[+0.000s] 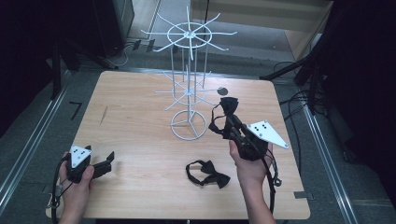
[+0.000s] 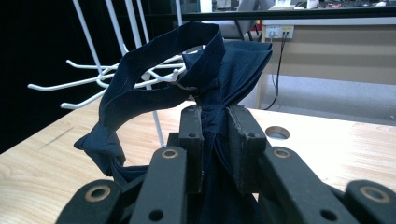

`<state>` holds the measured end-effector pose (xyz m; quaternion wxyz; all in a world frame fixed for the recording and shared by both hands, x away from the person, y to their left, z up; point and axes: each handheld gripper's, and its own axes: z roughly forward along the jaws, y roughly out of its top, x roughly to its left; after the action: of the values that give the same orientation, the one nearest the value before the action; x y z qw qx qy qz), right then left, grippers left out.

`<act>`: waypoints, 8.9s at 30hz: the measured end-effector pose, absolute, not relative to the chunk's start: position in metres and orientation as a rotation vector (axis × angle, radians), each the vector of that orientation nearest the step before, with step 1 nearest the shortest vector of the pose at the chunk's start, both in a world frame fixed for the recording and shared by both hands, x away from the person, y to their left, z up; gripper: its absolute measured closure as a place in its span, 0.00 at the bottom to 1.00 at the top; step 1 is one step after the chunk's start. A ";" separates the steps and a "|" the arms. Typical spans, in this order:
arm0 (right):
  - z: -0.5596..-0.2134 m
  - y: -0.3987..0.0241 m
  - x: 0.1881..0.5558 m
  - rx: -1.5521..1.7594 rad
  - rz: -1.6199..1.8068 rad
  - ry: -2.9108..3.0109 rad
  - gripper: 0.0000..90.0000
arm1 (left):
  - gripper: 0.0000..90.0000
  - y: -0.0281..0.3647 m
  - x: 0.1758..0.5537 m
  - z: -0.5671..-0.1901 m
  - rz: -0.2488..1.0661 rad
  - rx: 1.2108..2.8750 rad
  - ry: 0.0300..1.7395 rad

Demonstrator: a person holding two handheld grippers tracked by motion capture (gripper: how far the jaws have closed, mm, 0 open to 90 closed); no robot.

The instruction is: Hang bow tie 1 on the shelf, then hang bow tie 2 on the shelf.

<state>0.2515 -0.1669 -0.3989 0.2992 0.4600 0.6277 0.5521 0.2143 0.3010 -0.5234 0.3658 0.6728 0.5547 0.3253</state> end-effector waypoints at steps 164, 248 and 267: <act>-0.464 -0.142 0.214 1.023 1.409 2.046 0.88 | 0.13 0.303 0.214 -0.523 0.830 1.709 1.430; -0.415 -0.118 0.245 0.970 1.538 1.908 0.88 | 0.12 0.304 0.215 -0.523 0.818 1.709 1.428; -0.430 -0.106 0.266 1.063 1.486 1.894 0.88 | 0.12 0.305 0.216 -0.523 0.817 1.702 1.430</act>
<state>0.2663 -0.1063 -0.4302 0.2521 0.3909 0.6964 0.5465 0.2156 0.3045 -0.5232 0.3771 0.6655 0.5592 0.3196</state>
